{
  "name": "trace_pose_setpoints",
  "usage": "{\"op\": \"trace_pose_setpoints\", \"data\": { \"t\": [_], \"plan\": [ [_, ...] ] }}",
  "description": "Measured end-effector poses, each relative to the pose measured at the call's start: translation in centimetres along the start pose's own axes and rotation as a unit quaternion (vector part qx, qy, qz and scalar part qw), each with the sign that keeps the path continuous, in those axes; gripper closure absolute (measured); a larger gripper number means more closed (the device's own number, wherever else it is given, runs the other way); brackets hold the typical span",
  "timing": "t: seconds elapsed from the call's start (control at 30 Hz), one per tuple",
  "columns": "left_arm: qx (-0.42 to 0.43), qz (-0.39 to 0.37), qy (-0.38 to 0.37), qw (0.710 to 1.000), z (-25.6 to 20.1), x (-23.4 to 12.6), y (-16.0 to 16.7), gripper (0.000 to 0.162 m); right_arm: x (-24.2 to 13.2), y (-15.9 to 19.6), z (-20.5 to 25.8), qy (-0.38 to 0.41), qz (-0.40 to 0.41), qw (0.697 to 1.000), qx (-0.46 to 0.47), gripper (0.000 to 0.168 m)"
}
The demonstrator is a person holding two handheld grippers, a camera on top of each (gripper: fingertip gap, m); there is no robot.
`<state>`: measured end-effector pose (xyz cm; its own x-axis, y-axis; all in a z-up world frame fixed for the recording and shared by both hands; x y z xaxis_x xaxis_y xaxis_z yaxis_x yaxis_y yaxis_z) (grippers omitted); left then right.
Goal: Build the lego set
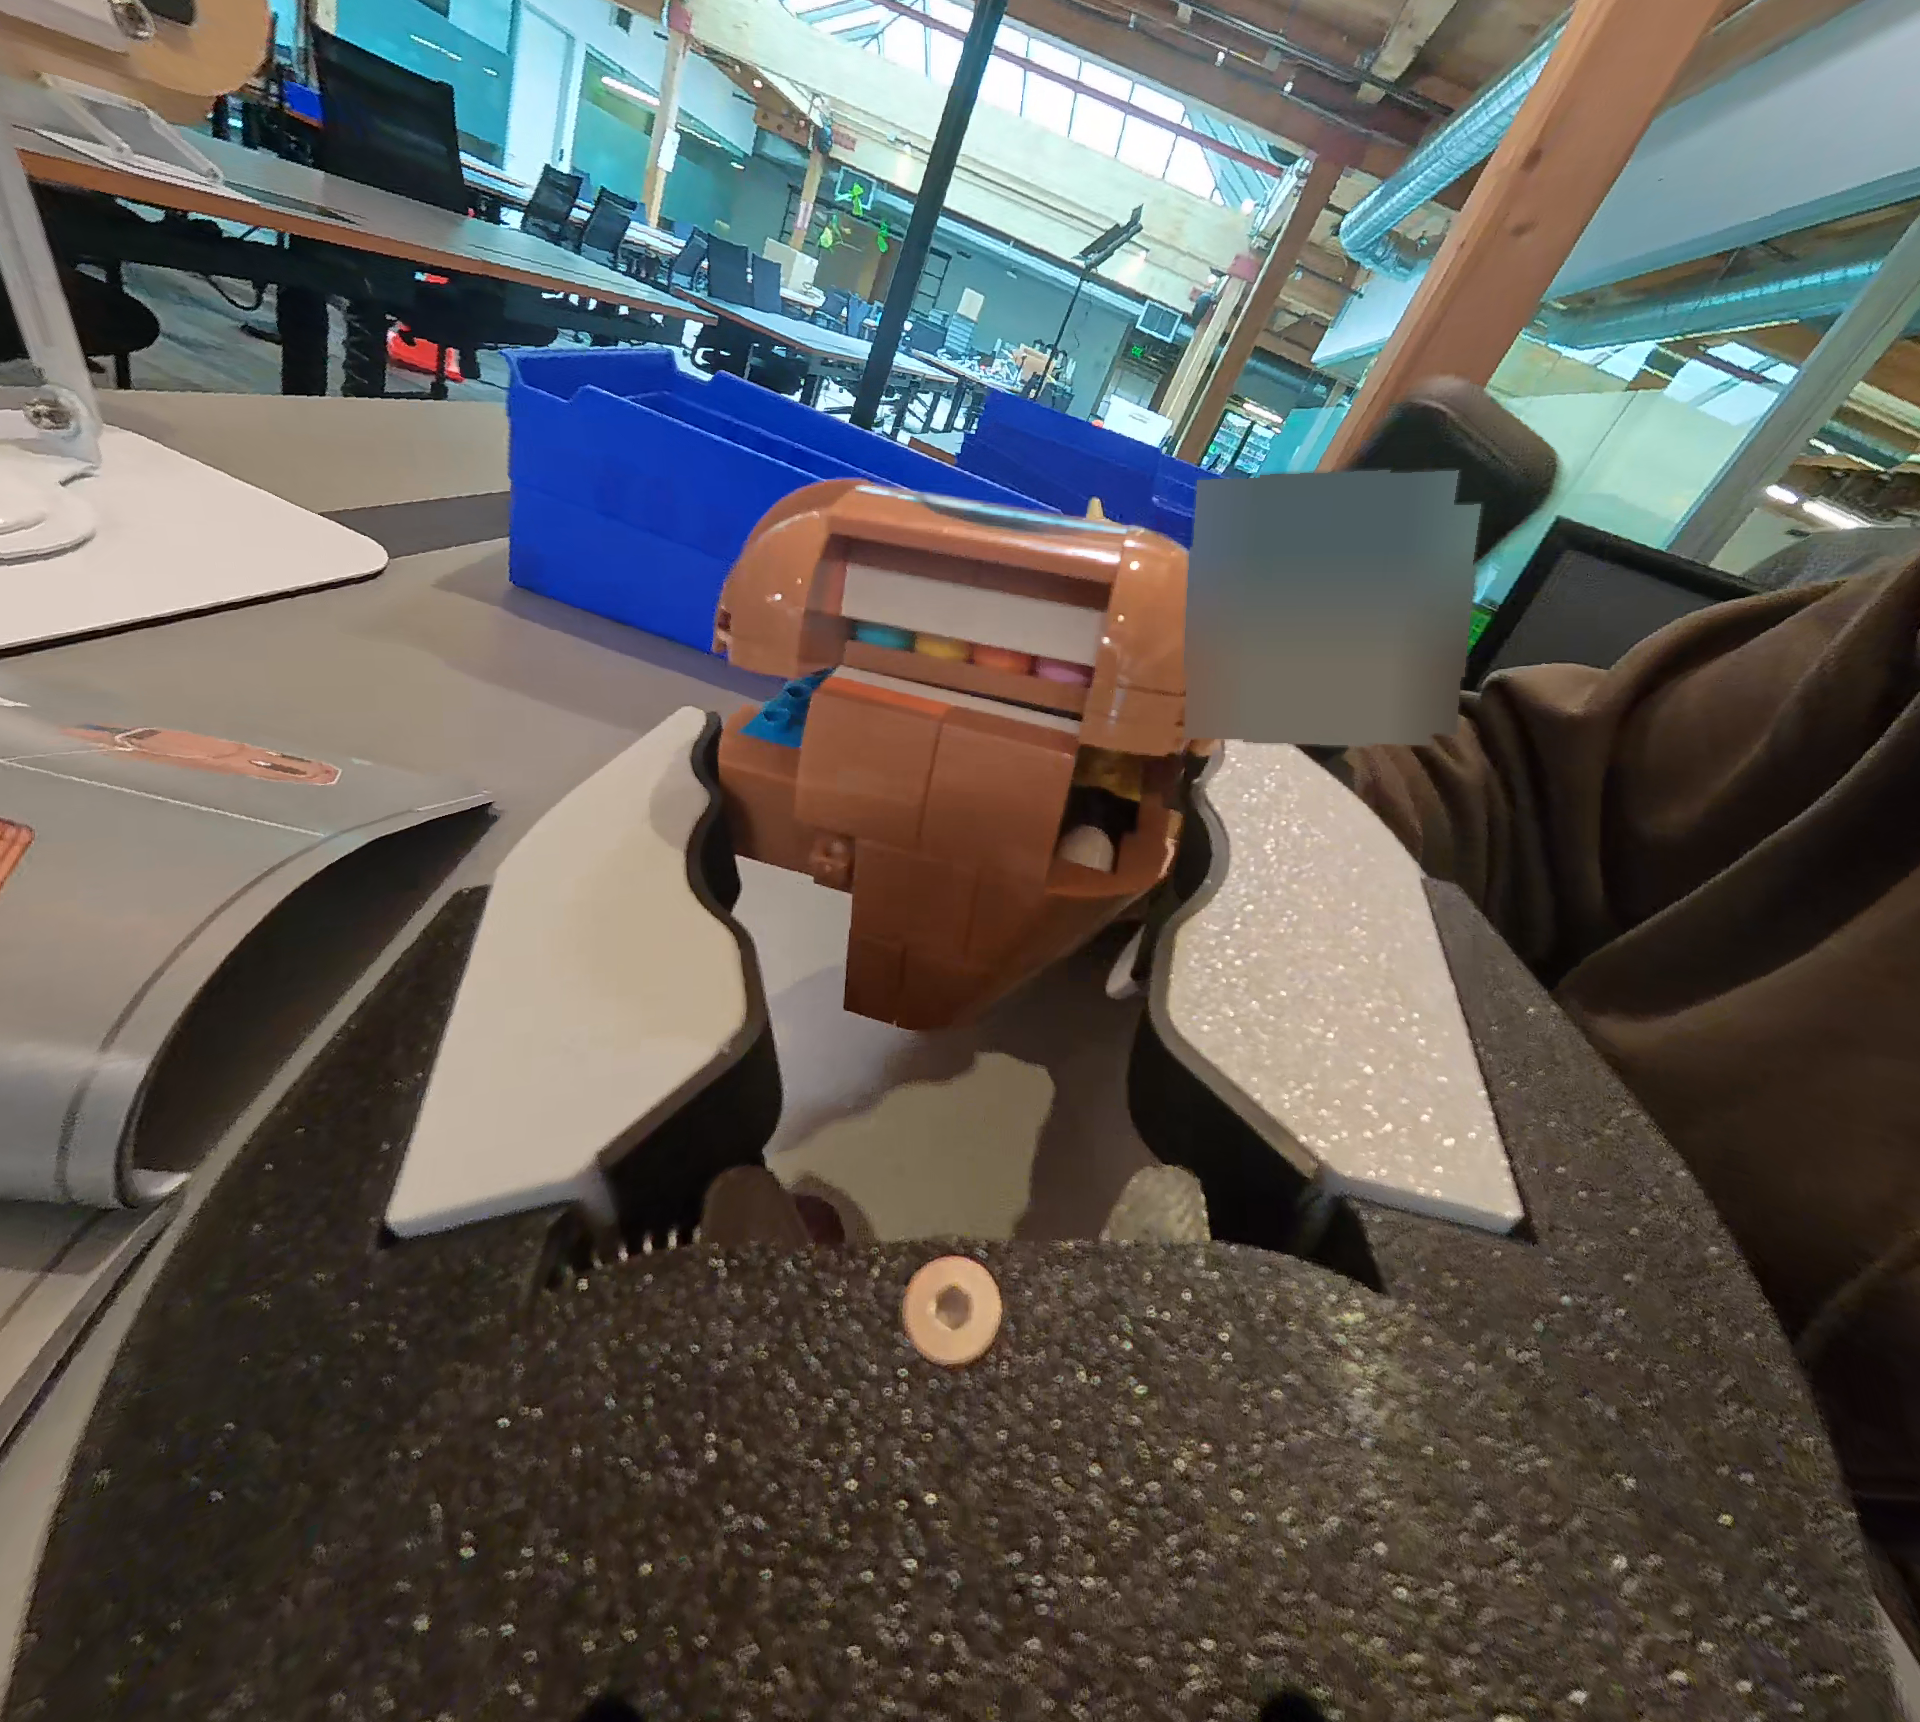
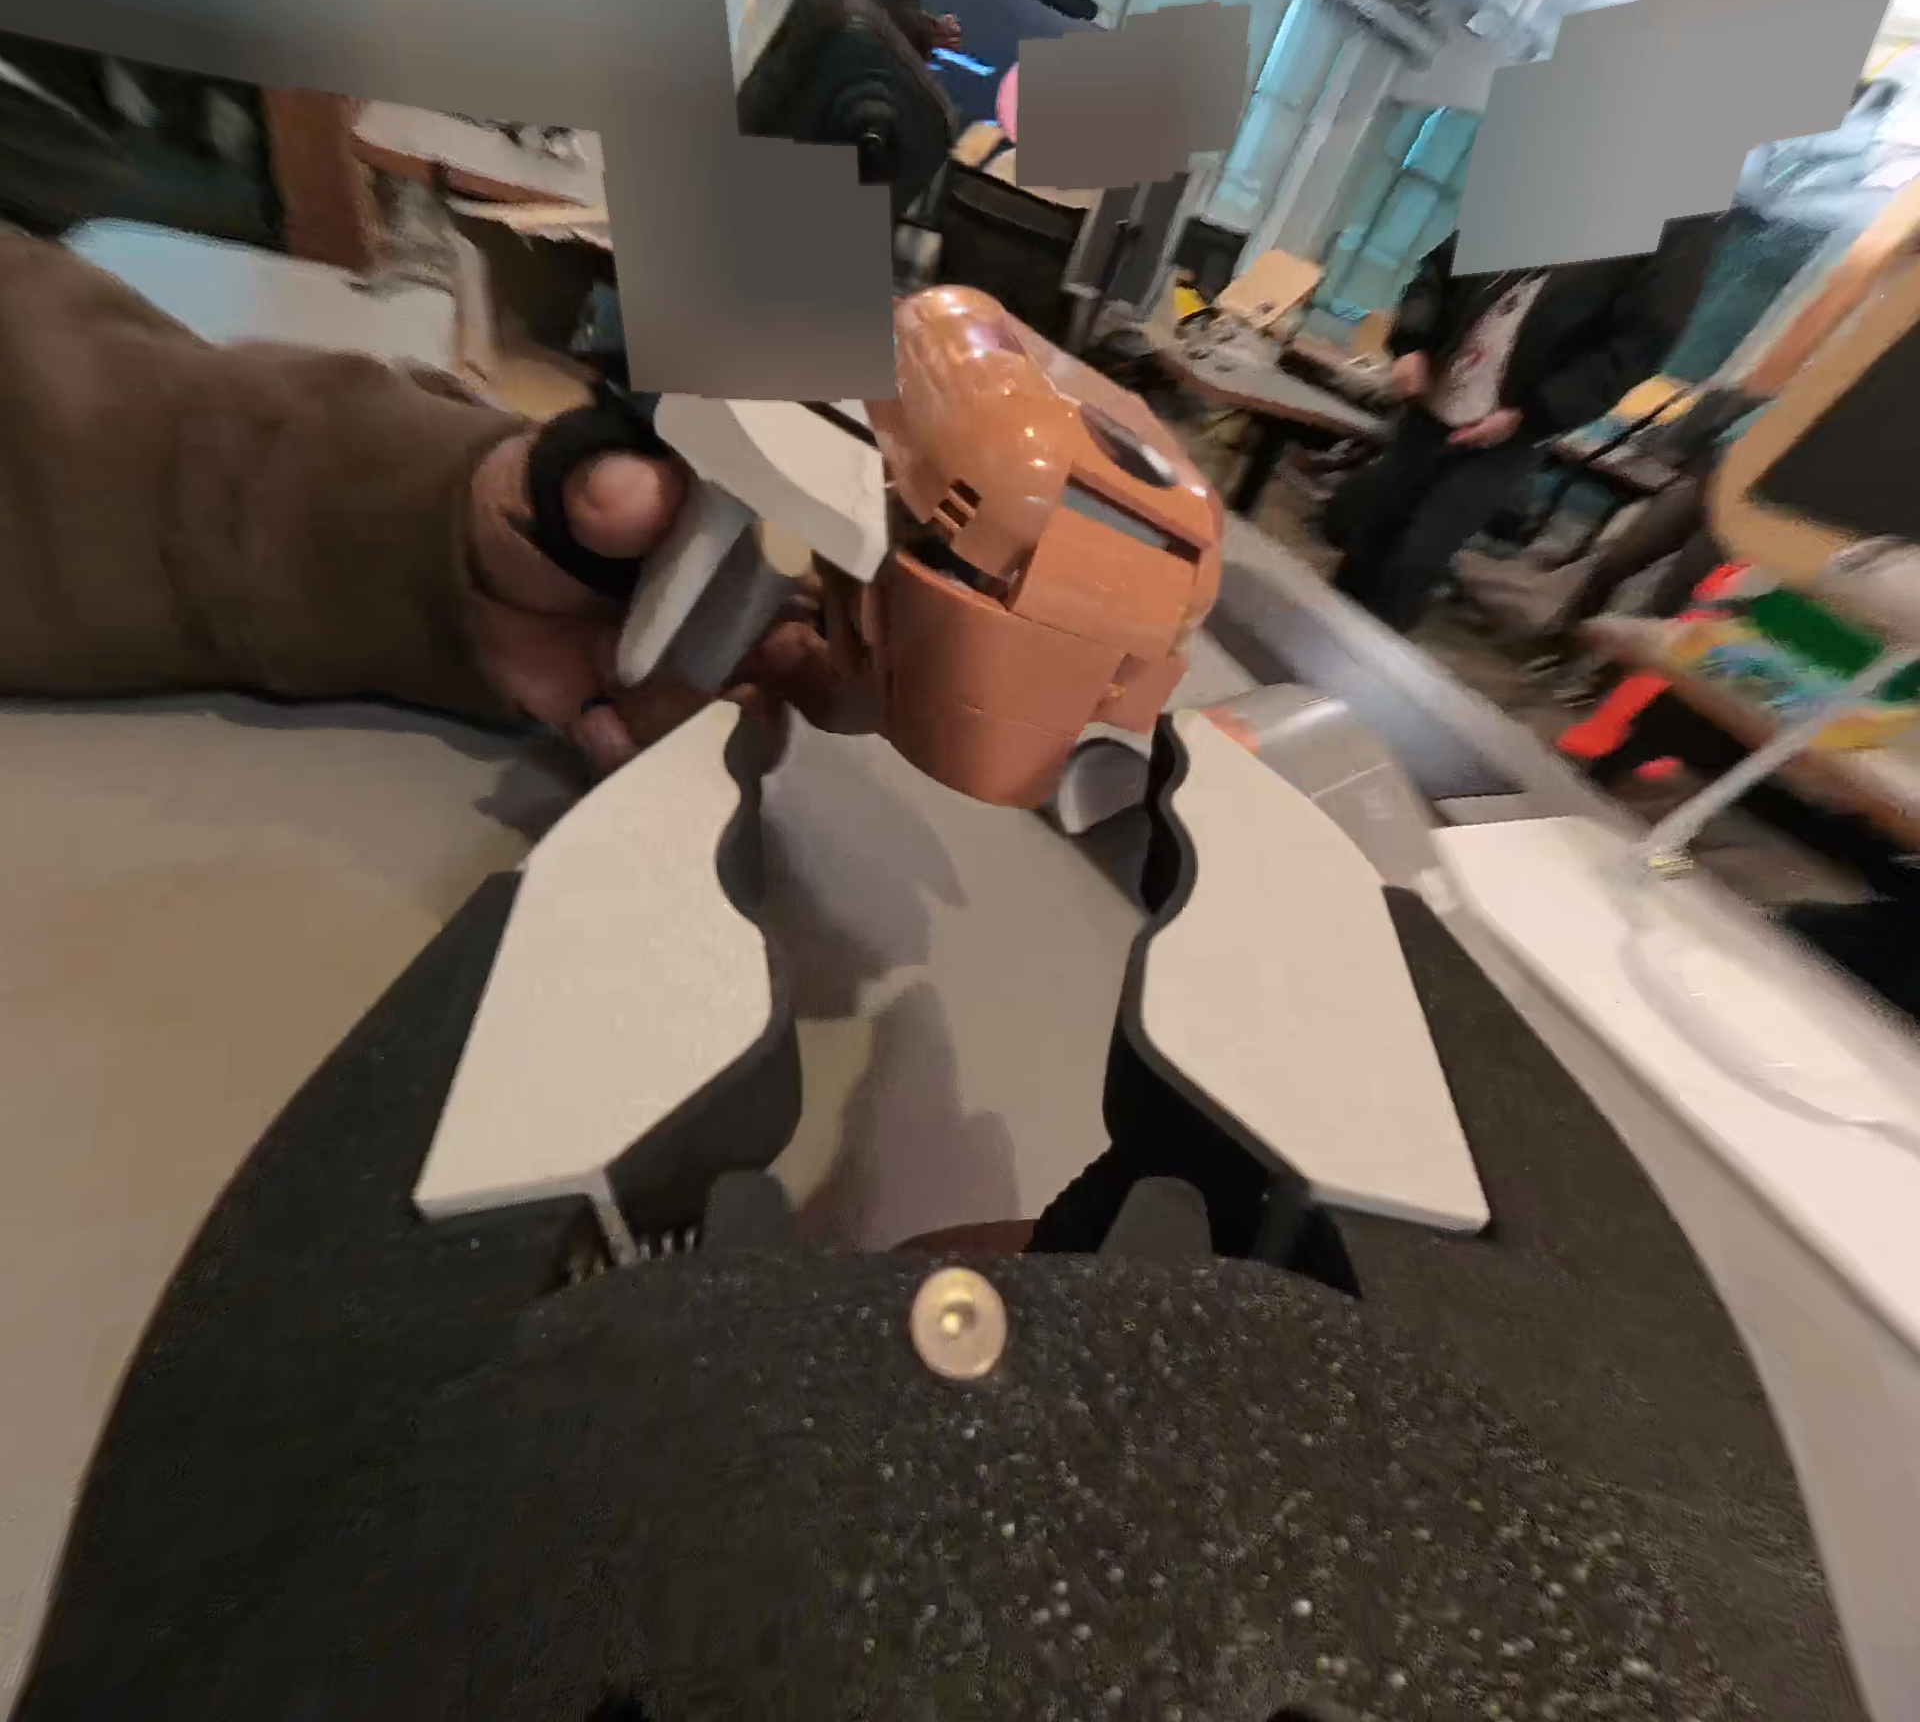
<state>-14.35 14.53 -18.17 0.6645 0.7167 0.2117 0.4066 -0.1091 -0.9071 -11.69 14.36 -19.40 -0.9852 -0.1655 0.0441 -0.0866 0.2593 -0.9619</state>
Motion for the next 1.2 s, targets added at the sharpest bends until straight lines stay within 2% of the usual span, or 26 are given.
{"op": "trace_pose_setpoints", "data": {
  "t": [0.07,0.17,0.43,0.7,0.9,1.13,1.17,1.2],
  "plan": [
    [0.006,0.002,0.002,1.0,-0.1,0.1,0.1,0.078,0.1,-0.1,0.1,-0.022,-0.013,0.997,0.075,0.098],
    [0.001,0.002,0.004,1.0,-0.1,0.0,0.0,0.078,0.0,-0.1,-0.5,-0.034,-0.022,0.991,0.126,0.106],
    [0.019,0.015,0.011,1.0,-0.7,0.3,0.5,0.078,0.6,0.8,-0.4,-0.033,0.011,0.992,0.124,0.1],
    [0.037,0.014,-0.003,0.999,-0.7,0.6,0.5,0.078,0.8,1.0,-0.5,-0.02,0.015,0.99,0.136,0.104],
    [0.085,0.016,-0.036,0.996,-0.4,0.7,0.4,0.078,0.8,1.3,-0.7,-0.01,0.019,0.989,0.144,0.106],
    [0.084,0.025,-0.027,0.996,-0.7,0.7,0.3,0.079,0.5,0.8,-0.7,-0.016,0.0,0.99,0.14,0.108],
    [0.083,0.031,-0.023,0.996,-0.7,0.7,0.4,0.079,0.4,0.5,-0.6,-0.025,-0.011,0.989,0.143,0.112],
    [0.085,0.034,-0.023,0.996,-0.6,0.6,0.4,0.08,0.3,0.1,-0.3,-0.039,-0.023,0.988,0.149,0.128]
  ]
}}
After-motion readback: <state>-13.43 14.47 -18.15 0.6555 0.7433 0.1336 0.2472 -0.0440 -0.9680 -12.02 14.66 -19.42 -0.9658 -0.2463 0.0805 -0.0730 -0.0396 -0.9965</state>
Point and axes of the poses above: each gripper's, where its closed fingertips meet, x out along the fingers, y out of its underside, z = x × y across the jaws, the point moved 2 cm from there along -x, back along the fingers, and after that the axes turned 7 degrees about -z, right-handed, at the moved point
